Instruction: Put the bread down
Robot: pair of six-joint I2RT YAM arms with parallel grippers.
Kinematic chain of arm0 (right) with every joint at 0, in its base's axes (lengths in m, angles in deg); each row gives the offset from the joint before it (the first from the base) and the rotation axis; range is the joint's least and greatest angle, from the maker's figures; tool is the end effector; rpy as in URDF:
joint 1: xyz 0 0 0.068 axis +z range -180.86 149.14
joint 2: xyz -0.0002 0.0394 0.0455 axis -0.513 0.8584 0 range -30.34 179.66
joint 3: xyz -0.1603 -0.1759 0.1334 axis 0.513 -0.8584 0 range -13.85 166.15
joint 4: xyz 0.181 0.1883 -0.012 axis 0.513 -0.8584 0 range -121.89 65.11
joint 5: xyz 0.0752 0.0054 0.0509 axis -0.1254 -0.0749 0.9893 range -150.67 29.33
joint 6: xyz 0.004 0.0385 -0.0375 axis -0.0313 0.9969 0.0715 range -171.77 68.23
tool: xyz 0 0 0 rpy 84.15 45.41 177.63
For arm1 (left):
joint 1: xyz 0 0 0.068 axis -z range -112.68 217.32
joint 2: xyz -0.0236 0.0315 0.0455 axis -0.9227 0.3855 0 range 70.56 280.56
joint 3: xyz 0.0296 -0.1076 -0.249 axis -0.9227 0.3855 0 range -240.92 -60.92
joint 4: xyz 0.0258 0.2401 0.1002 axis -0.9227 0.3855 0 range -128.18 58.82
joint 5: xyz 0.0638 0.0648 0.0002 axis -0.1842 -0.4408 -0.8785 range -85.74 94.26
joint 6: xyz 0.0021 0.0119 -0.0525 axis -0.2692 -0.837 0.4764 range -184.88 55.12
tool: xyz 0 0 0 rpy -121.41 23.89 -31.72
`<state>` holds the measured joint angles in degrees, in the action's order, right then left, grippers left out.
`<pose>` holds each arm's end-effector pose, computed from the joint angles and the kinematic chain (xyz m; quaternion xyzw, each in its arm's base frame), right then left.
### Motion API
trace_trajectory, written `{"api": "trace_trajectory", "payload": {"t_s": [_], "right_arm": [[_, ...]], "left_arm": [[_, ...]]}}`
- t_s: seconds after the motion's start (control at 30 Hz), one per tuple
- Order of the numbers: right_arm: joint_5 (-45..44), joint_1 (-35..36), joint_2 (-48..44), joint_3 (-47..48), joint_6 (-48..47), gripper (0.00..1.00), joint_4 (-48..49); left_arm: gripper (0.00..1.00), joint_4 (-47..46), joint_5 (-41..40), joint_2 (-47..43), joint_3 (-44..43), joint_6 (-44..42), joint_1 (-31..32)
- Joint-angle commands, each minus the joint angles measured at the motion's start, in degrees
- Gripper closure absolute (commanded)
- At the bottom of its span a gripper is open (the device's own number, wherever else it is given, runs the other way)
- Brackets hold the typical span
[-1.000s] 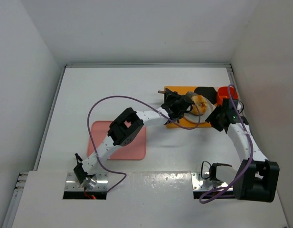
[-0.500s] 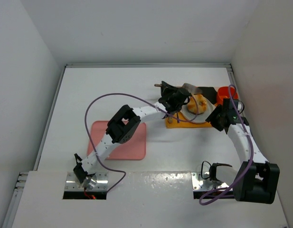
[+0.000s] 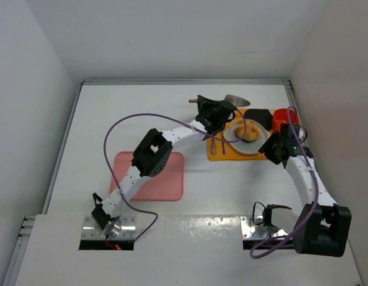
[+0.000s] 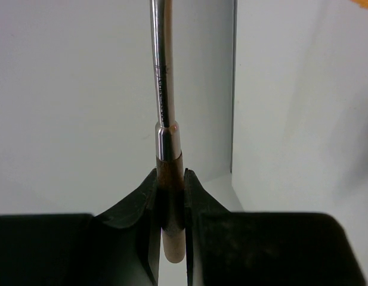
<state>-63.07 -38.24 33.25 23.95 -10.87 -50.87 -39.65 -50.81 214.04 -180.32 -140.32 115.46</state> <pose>0.2152 -0.0294 0.2114 0.3926 0.8592 0.0755 0.3192 0.4004 -0.4032 0.1892 0.5288 0.5748 0.4899 0.3873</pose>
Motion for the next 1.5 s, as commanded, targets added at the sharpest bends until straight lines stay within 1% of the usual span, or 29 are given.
{"api": "trace_trajectory", "payload": {"t_s": [0.0, 0.07, 0.1, 0.13, 0.17, 0.2, 0.23, 0.3, 0.33, 0.4, 0.43, 0.5, 0.53, 0.63, 0.73, 0.83, 0.87, 0.9, 0.93, 0.97, 1.0, 1.1, 1.13, 1.17, 1.2, 1.27, 1.33, 1.37, 1.47], "right_arm": [[-0.3, 0.3, -1.5, 0.3, -0.7, 0.56, 0.1], [-0.4, 0.2, -2.0, 0.3, -1.1, 0.56, -0.1], [-0.5, 0.1, -2.2, 0.3, -1.3, 0.56, -0.2], [-0.5, 0.1, -2.5, 0.0, -2.0, 0.56, -0.4], [-0.2, 0.1, -2.7, -0.1, -2.2, 0.56, -0.3], [0.0, 0.0, -2.8, -0.1, -2.7, 0.56, -0.4], [0.5, -0.1, -2.9, -0.2, -3.0, 0.56, -0.6], [1.8, -0.4, -2.8, -0.7, -3.7, 0.56, -0.4], [2.1, -0.4, -2.6, -0.8, -3.9, 0.56, -0.5], [3.8, -0.4, -2.2, -1.8, -4.4, 0.56, -0.2], [4.1, -0.4, -2.2, -2.5, -4.4, 0.56, 0.3], [4.8, -0.5, -1.8, -3.3, -4.3, 0.56, 0.2], [4.9, -0.5, -1.6, -4.0, -4.2, 0.56, 0.2], [5.8, -0.4, -1.8, -4.9, -4.0, 0.56, 0.6], [6.2, -0.5, -2.3, -5.8, -3.9, 0.56, 0.1], [6.0, -0.5, -3.2, -6.5, -4.3, 0.52, -0.2], [6.2, -0.6, -3.3, -6.9, -4.6, 0.5, -0.3], [6.2, -0.7, -3.8, -7.1, -5.0, 0.42, -0.4], [6.8, -0.7, -4.0, -7.7, -5.0, 0.31, -0.5], [7.1, -1.0, -4.2, -7.9, -5.0, 0.3, -0.7], [7.3, -1.0, -4.6, -8.2, -5.7, 0.19, -1.0], [7.9, -1.1, -7.2, -9.2, -6.5, 0.03, -2.3], [8.0, -1.1, -8.6, -10.5, -6.9, 0.0, -2.7], [7.9, -1.0, -9.1, -10.9, -6.9, 0.0, -2.9], [7.7, -1.1, -9.7, -11.7, -6.7, 0.0, -4.0], [6.4, -1.1, -12.5, -13.1, -6.7, 0.0, -4.5], [4.5, -1.1, -14.6, -14.4, -6.7, 0.0, -6.1], [4.2, -1.1, -15.2, -15.0, -6.9, 0.0, -6.5], [3.2, -1.1, -17.5, -16.3, -7.0, 0.0, -8.0]], "left_arm": [[1.0, 11.7, 0.0, -3.8, -4.5, 14.1, -5.3], [1.0, 16.5, 1.5, -7.8, -1.1, 20.0, -8.1], [1.0, 21.7, 4.0, -12.1, 3.0, 26.1, -11.4], [1.0, 28.6, 5.6, -14.1, 4.7, 32.3, -14.9], [1.0, 28.6, 7.2, -15.9, 6.3, 32.4, -14.9], [1.0, 35.5, 9.3, -17.5, 7.7, 37.9, -18.9], [1.0, 38.4, 13.4, -20.3, 11.1, 40.3, -21.0], [1.0, 42.9, 17.2, -22.9, 15.6, 43.9, -25.1], [1.0, 45.7, 19.9, -23.9, 20.4, 46.3, -29.1], [1.0, 47.1, 22.1, -26.5, 25.2, 48.0, -32.9], [1.0, 47.6, 24.5, -27.1, 29.6, 48.6, -36.4], [1.0, 47.6, 26.5, -27.6, 33.1, 49.5, -39.7], [1.0, 47.6, 27.1, -27.6, 35.6, 50.2, -42.6], [1.0, 48.2, 28.6, -27.6, 38.0, 51.6, -46.9], [1.0, 49.5, 30.0, -27.1, 39.2, 52.7, -49.1], [1.0, 50.1, 31.2, -27.1, 39.2, 53.5, -49.1], [0.98, 50.1, 32.0, -27.1, 39.2, 53.5, -49.1], [0.86, 50.8, 32.6, -27.1, 39.2, 54.1, -49.1], [0.8, 51.4, 33.7, -27.1, 39.2, 54.6, -49.1], [0.75, 51.4, 34.3, -27.1, 39.2, 54.6, -49.1], [0.68, 52.0, 34.8, -27.1, 39.2, 54.6, -49.1], [0.64, 52.6, 37.2, -28.2, 38.7, 55.1, -49.6], [0.63, 53.1, 37.7, -28.9, 38.7, 55.1, -49.6], [0.61, 53.7, 38.3, -28.9, 38.1, 55.7, -50.2], [0.58, 53.7, 39.3, -29.6, 38.1, 55.7, -50.2], [0.57, 54.8, 40.2, -30.3, 37.6, 56.2, -50.7], [0.51, 55.3, 42.1, -31.7, 37.0, 56.2, -51.4], [0.51, 55.4, 42.8, -32.7, 37.0, 56.2, -51.4], [0.45, 55.9, 44.4, -34.6, 37.0, 56.7, -52.1]]}}
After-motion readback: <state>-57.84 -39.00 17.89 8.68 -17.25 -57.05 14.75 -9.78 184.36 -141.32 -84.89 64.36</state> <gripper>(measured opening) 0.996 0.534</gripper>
